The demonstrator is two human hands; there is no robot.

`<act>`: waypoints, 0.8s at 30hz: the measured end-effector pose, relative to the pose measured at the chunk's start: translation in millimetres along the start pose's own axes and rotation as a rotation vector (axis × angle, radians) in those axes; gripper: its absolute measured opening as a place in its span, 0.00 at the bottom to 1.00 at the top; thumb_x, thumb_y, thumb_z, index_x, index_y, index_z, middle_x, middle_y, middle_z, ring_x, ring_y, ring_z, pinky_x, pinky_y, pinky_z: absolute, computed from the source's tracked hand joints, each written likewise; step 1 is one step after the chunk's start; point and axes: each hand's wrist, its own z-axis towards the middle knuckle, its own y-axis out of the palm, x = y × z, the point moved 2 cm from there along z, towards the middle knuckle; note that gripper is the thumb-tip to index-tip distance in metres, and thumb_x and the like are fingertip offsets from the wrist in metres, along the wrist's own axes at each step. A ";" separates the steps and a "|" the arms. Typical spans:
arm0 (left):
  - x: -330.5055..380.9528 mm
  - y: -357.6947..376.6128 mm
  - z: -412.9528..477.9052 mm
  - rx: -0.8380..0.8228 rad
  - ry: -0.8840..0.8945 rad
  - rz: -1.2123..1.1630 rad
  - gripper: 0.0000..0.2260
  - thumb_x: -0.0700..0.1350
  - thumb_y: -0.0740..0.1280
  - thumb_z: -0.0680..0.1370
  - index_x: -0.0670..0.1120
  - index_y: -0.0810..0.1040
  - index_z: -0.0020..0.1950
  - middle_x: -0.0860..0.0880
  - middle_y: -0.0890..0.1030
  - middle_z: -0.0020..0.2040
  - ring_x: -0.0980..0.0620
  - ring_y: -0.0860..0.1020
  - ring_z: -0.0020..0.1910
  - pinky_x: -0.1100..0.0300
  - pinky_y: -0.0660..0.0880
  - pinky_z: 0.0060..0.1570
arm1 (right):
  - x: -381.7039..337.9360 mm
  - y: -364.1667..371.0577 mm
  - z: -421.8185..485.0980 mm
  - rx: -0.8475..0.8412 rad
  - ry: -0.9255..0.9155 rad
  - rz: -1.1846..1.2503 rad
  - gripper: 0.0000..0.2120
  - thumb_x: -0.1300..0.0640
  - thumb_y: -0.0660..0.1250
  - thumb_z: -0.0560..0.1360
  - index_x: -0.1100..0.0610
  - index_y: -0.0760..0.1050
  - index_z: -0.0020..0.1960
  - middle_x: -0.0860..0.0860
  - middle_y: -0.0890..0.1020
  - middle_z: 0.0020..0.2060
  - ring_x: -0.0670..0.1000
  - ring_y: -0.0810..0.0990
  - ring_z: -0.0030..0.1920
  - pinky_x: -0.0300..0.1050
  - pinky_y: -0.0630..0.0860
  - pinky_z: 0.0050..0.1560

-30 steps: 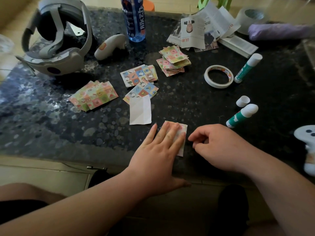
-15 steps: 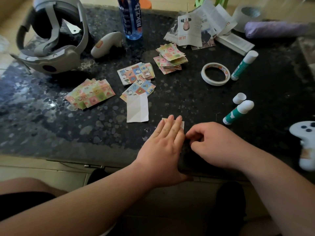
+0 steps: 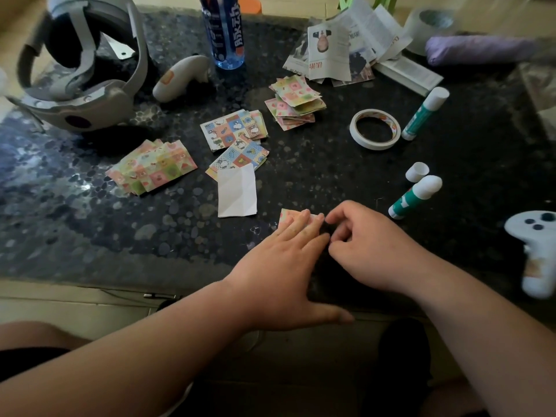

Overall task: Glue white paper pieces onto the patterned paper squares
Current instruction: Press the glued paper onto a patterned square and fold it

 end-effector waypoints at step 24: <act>-39.9 -23.4 -12.4 0.255 -0.433 -0.310 0.07 0.44 0.68 0.81 0.51 0.82 0.57 0.58 0.73 0.50 0.60 0.74 0.45 0.75 0.66 0.42 | -26.7 14.7 29.9 0.093 0.089 -0.149 0.04 0.51 0.69 0.80 0.46 0.74 0.48 0.45 0.79 0.46 0.45 0.78 0.44 0.42 0.74 0.37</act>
